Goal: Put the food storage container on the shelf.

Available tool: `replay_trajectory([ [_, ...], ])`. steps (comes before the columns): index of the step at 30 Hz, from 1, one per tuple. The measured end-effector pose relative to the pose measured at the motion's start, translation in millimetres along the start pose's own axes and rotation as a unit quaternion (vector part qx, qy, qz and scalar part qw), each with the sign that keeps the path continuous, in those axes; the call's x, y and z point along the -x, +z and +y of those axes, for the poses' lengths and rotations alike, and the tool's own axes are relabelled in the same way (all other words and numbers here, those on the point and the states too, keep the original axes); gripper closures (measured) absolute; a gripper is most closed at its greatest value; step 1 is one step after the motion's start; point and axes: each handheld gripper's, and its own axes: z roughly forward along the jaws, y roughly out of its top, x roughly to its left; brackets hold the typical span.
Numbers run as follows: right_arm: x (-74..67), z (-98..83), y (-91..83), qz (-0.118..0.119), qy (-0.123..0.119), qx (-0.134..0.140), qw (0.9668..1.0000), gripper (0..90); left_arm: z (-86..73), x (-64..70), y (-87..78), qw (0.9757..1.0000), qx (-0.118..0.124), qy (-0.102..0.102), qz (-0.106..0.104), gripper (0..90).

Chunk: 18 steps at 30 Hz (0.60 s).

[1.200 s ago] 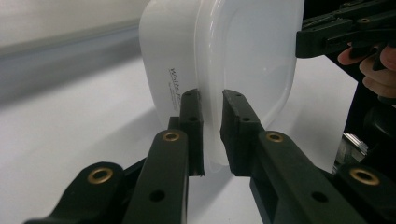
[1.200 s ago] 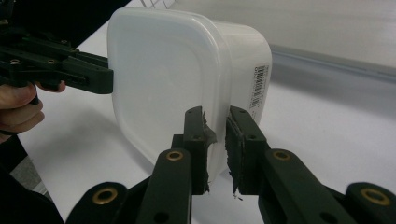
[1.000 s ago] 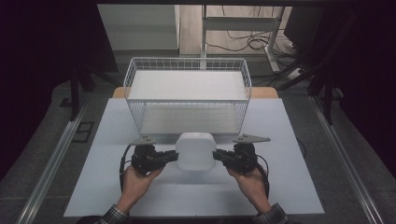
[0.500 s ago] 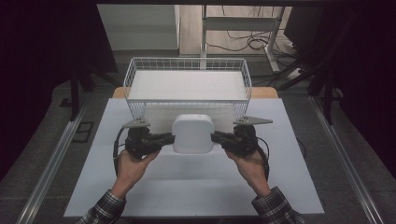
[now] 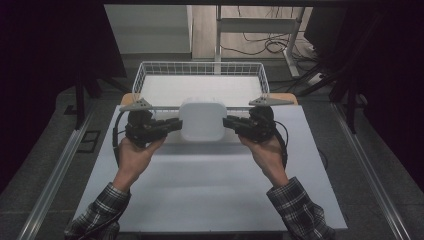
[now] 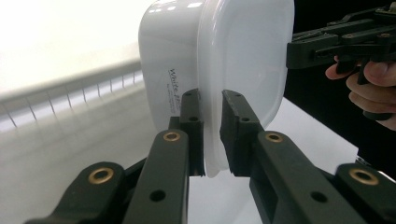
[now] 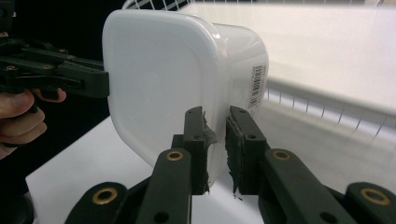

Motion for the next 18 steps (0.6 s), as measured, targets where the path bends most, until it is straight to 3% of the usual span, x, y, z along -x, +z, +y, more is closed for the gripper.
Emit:
replay_trajectory([
  [11, 5.4, 44.7, 3.2, -0.007, -0.006, 0.022, 0.9997, 77.7, 46.3, -9.1, -4.2, 0.9999, 0.008, 0.007, 0.008, 80.0],
  [18, 17.6, 67.0, 13.5, -0.018, 0.005, 0.018, 0.9997, 77.4, 64.4, -24.2, 7.2, 0.9999, 0.001, -0.012, 0.011, 79.8],
])
